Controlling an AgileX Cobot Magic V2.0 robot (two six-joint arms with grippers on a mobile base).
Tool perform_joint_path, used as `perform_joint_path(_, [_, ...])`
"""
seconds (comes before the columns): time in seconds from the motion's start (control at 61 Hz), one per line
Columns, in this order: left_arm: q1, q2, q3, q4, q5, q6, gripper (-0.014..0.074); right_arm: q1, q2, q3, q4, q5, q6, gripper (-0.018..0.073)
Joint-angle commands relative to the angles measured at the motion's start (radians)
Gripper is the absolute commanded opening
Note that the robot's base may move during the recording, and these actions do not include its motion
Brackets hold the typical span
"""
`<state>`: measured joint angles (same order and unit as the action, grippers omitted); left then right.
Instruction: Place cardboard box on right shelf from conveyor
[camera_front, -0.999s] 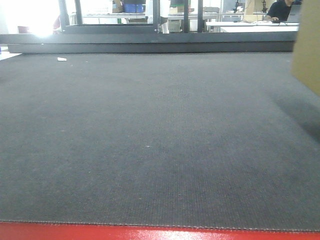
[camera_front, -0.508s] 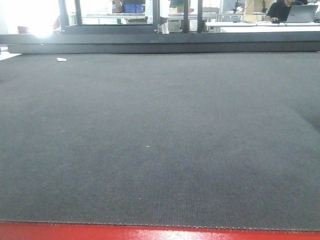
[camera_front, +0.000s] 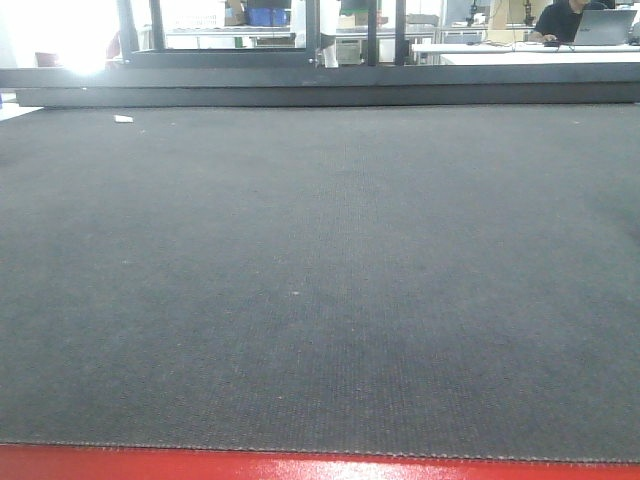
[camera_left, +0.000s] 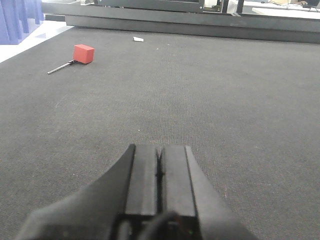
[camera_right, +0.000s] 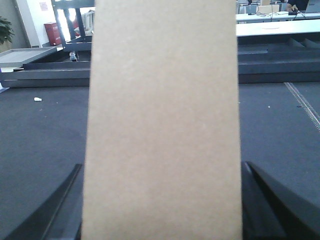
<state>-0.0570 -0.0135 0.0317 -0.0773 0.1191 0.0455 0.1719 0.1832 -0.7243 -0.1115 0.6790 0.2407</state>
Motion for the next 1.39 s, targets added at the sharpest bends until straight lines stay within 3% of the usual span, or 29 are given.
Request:
perform_joint_path(0.0, [0.000,-0.013,0.008,-0.006,-0.086,0.000,-0.0116,-0.005,0.015,-0.026,-0.020,-0.108,-0.009,0.0225])
perform_joint_path(1.376, [0.000,-0.013,0.008,-0.006,-0.086,0.000,-0.0116,-0.005,0.015,-0.026,-0.020,-0.108,-0.009,0.0225])
